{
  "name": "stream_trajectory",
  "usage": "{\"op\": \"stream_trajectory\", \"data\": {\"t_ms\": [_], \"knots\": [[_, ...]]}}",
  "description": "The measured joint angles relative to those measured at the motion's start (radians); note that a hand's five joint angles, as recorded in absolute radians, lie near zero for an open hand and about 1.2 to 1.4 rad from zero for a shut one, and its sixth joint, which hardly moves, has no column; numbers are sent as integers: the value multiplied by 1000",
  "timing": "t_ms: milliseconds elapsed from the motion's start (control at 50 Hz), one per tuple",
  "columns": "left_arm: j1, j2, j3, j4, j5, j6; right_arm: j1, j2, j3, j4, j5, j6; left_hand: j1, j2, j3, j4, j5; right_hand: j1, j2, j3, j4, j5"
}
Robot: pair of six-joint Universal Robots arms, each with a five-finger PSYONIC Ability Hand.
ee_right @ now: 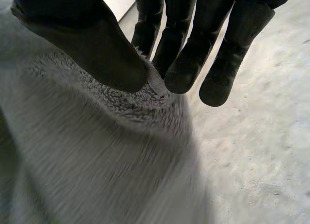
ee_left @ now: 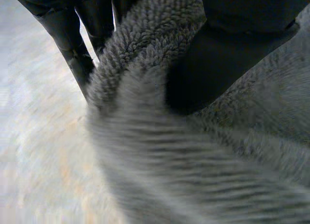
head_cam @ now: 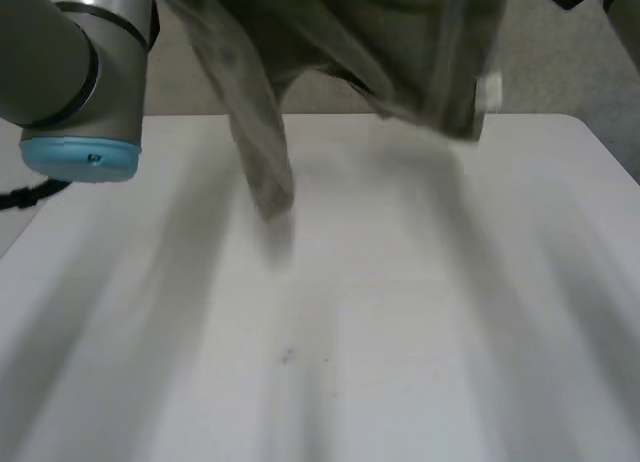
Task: Fold the towel.
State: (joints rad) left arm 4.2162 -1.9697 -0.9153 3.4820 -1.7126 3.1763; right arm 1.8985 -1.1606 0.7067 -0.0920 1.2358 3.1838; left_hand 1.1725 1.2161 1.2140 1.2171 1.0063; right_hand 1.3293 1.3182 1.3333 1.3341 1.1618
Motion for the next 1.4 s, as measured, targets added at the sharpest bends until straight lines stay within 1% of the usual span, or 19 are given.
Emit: {"op": "stream_trajectory", "data": {"t_ms": [20,80,160,200,260,300,360,380,460,600,660,700,800,880,1040,1120,1220,1300,1400], "knots": [[1,11,-30,-13,-30,-45,6,3,9,49,-24,-36,0,0,0,0,0,0,0,0,0,0],[-1,32,-145,-54,-62,-108,34,23,68,167,-85,-135,0,0,0,0,9,0,0,0,0,0],[-11,41,-320,-98,-63,-127,87,56,193,299,-123,-309,2,0,0,0,9,0,0,0,0,0],[-16,40,-409,-118,-59,-126,108,70,263,352,-114,-406,2,0,0,0,9,0,0,0,0,0],[-24,37,-547,-150,-53,-119,130,89,383,427,-60,-570,2,0,0,0,9,0,0,0,0,0],[-28,36,-642,-183,-50,-113,137,97,468,471,3,-679,3,0,0,0,9,0,0,0,0,1],[-30,40,-736,-243,-46,-108,136,96,551,500,71,-766,1,-40,-32,-36,4,0,0,0,0,0],[-30,41,-751,-258,-45,-107,135,94,565,503,82,-778,-4,-50,-48,-51,0,0,0,0,0,1],[-37,69,-834,-382,-28,-106,108,58,664,509,110,-823,-229,-275,-259,-263,-226,0,0,0,0,0],[-69,194,-873,-536,48,-106,39,-57,789,494,47,-822,-584,-634,-621,-623,-590,0,0,0,0,0],[-73,263,-861,-549,81,-106,8,-102,840,477,15,-819,-797,-846,-834,-839,-808,0,0,0,0,0],[-70,297,-843,-540,99,-104,-12,-125,874,460,-3,-818,-864,-913,-911,-912,-877,0,0,0,0,0],[-42,330,-771,-484,126,-84,-56,-168,977,391,-39,-817,-924,-978,-977,-977,-942,0,0,0,0,0],[-12,282,-704,-451,132,-26,-65,-176,1044,339,-48,-817,-930,-981,-978,-980,-944,0,0,0,0,0],[6,86,-564,-441,194,223,-63,-169,1149,227,-50,-816,-930,-979,-975,-978,-940,0,0,0,0,0],[3,-1,-514,-442,261,353,-62,-157,1174,187,-50,-815,-897,-938,-936,-941,-901,0,0,0,0,0],[-2,-119,-441,-443,391,515,-63,-138,1189,162,-50,-815,-665,-711,-709,-711,-673,0,0,0,0,0],[-3,-167,-411,-445,438,573,-67,-133,1196,159,-50,-815,-556,-602,-600,-603,-568,0,0,0,0,0],[-3,-209,-392,-448,459,622,-71,-131,1202,153,-50,-816,-536,-579,-576,-580,-546,0,0,0,0,0]]}}
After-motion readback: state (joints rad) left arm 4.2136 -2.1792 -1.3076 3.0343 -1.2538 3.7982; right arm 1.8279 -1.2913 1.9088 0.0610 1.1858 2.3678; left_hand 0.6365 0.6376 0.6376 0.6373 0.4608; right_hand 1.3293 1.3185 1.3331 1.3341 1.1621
